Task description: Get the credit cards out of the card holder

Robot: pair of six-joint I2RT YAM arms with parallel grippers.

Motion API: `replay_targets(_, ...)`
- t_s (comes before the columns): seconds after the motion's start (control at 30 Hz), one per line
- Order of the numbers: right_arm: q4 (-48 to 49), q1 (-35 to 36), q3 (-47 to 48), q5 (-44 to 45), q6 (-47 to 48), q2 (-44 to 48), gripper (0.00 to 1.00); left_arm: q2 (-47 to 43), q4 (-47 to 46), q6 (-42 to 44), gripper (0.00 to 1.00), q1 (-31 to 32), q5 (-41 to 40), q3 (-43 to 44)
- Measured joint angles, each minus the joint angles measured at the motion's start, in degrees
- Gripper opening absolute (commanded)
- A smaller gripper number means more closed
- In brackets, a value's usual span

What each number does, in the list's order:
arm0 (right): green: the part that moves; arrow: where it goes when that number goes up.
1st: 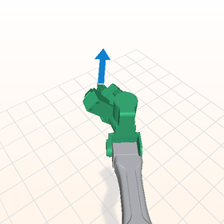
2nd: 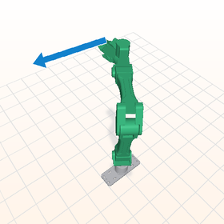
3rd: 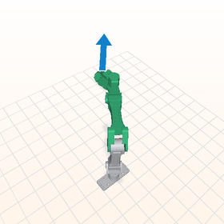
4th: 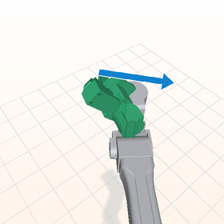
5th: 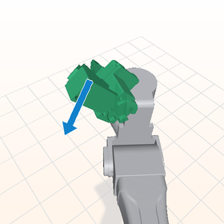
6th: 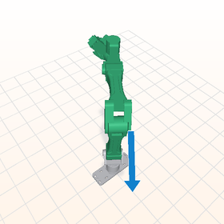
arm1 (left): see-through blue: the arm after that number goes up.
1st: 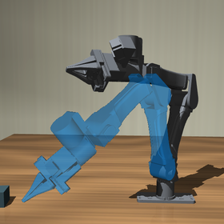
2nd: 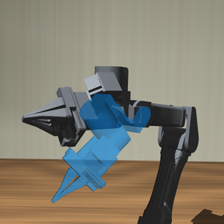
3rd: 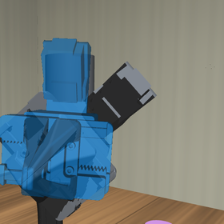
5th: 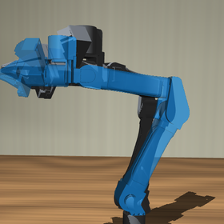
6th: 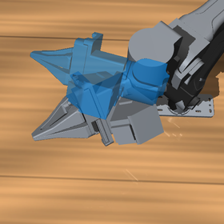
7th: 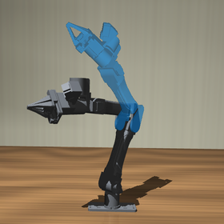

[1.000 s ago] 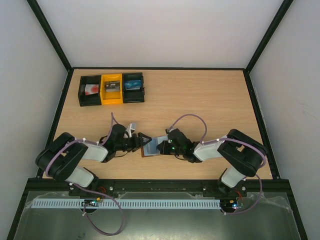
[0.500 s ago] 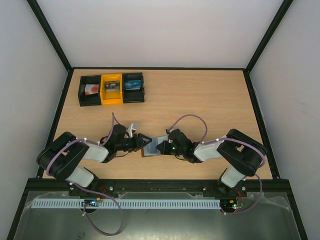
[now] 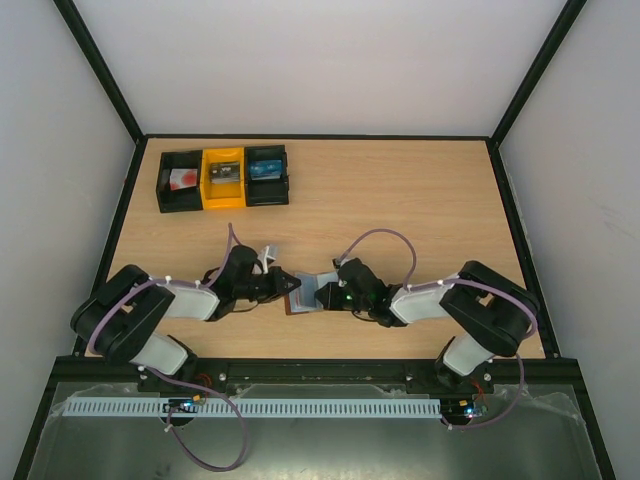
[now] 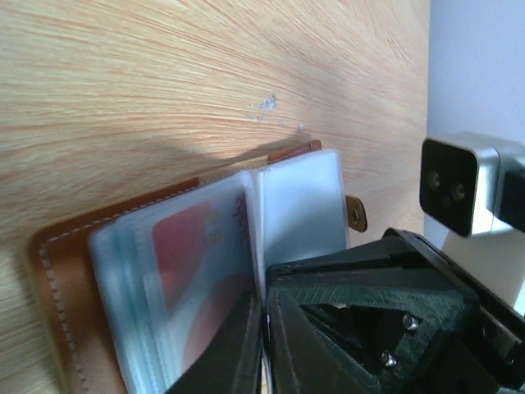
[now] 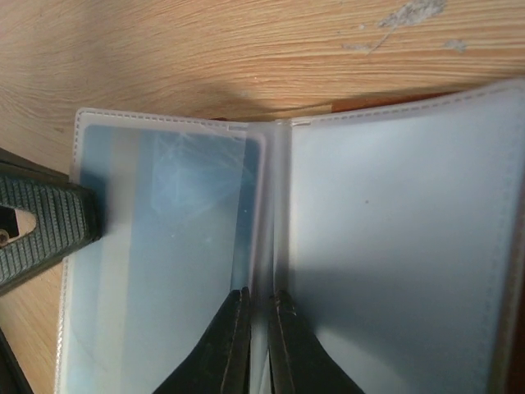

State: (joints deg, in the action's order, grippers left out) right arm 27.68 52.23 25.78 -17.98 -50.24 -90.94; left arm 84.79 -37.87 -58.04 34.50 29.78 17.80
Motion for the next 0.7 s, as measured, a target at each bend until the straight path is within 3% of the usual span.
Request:
replay_targets(0.4, -13.6, 0.0, 0.2, 5.4, 4.3, 9.2, 0.25, -0.5, 8.9, 3.9, 0.03, 0.0, -0.2, 4.0)
replay_targets(0.7, -21.0, -0.1, 0.9, 12.5, 7.5, 13.4, 0.27, -0.4, 13.4, 6.6, 0.03, 0.0, -0.2, 5.6)
